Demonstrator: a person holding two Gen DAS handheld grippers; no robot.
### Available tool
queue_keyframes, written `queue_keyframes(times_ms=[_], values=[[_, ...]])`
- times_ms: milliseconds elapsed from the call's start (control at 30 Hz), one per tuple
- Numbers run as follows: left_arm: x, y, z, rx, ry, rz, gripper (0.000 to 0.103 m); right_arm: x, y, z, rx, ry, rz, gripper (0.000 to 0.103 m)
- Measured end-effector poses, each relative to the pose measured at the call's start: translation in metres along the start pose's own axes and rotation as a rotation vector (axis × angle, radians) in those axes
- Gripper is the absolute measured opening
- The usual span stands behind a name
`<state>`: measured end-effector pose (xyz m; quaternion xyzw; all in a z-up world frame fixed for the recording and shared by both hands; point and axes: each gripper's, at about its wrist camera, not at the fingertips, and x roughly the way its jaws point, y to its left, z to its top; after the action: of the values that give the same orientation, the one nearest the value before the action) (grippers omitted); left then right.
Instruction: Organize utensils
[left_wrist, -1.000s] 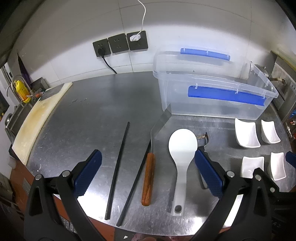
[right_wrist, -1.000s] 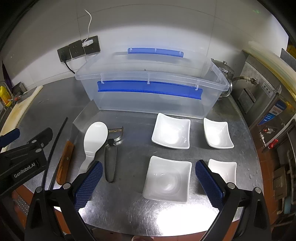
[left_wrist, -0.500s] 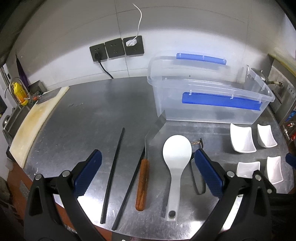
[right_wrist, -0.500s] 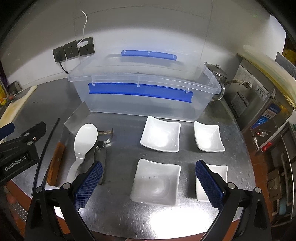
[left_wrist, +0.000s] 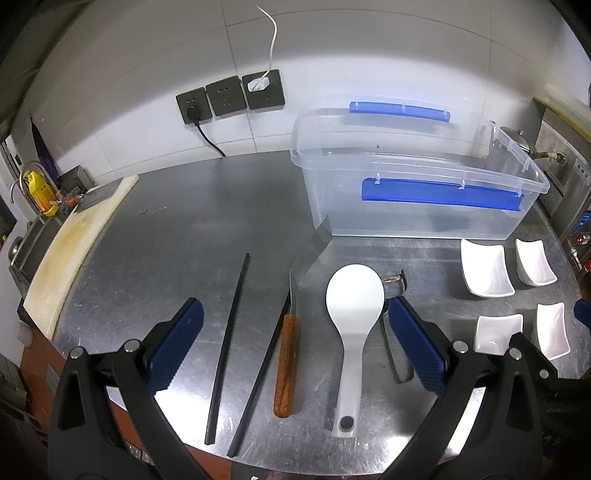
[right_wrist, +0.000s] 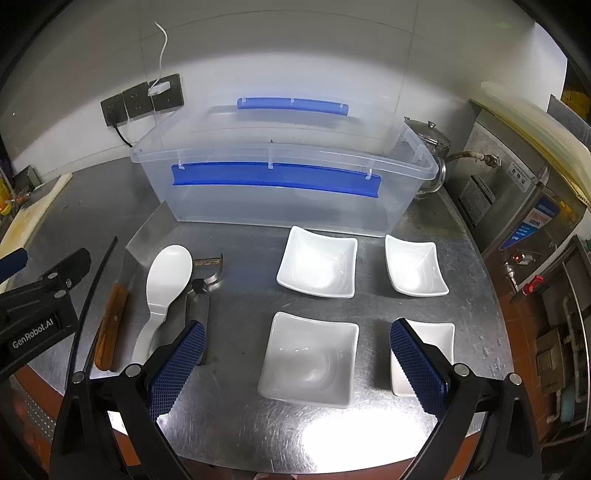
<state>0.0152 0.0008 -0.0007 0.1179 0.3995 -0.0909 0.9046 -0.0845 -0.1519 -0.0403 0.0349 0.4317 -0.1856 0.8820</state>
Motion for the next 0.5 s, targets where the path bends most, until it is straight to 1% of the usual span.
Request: queue_keyframes(times_ms=[500], values=[[-0.0001,-0.0037,-0.0025,0.007,0.011,0.011,0.097,0.0028,-0.0034,-0.0029,0.006,0.015,0.006,0.099]])
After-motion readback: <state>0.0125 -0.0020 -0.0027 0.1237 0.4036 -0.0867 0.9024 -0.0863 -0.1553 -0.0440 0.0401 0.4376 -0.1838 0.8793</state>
